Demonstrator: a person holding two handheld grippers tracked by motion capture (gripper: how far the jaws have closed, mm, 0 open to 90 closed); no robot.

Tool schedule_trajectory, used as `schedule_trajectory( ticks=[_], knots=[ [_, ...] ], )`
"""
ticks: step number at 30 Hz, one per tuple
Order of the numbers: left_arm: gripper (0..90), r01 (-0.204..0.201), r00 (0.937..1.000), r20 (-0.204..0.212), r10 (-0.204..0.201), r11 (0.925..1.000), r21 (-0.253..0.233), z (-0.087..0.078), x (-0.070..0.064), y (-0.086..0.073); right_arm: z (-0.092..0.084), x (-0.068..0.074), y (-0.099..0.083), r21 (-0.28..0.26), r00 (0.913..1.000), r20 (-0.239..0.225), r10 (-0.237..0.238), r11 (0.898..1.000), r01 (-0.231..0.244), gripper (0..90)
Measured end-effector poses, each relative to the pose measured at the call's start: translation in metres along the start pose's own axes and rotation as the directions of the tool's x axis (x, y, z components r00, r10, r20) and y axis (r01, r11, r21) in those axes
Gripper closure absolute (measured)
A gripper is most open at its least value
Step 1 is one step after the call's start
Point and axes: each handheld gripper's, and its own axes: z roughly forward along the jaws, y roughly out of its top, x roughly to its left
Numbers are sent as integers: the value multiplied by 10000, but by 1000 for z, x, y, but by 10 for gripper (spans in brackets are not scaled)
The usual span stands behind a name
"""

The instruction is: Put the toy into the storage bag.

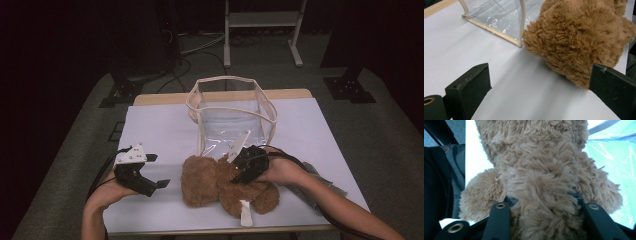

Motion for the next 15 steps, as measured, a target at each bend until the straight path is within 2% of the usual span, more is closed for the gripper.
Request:
schedule_trajectory(
  ticks=[6, 14, 15],
  knots=[
    [28, 78, 10000, -16, -78, 9999, -76, -2, 1, -1, -11, -4, 2, -157, 9994, -209, 275, 9995, -278, 658],
    [28, 167, 9998, -96, -168, 9998, -132, -4, 3, -4, -22, -6, 11, -207, 9993, -363, 61, 9998, -68, 677],
    [28, 196, 9998, -98, -198, 9997, -145, -4, 3, -4, -25, -7, 14, -181, 9988, -489, 91, 9998, -100, 680]
  ],
)
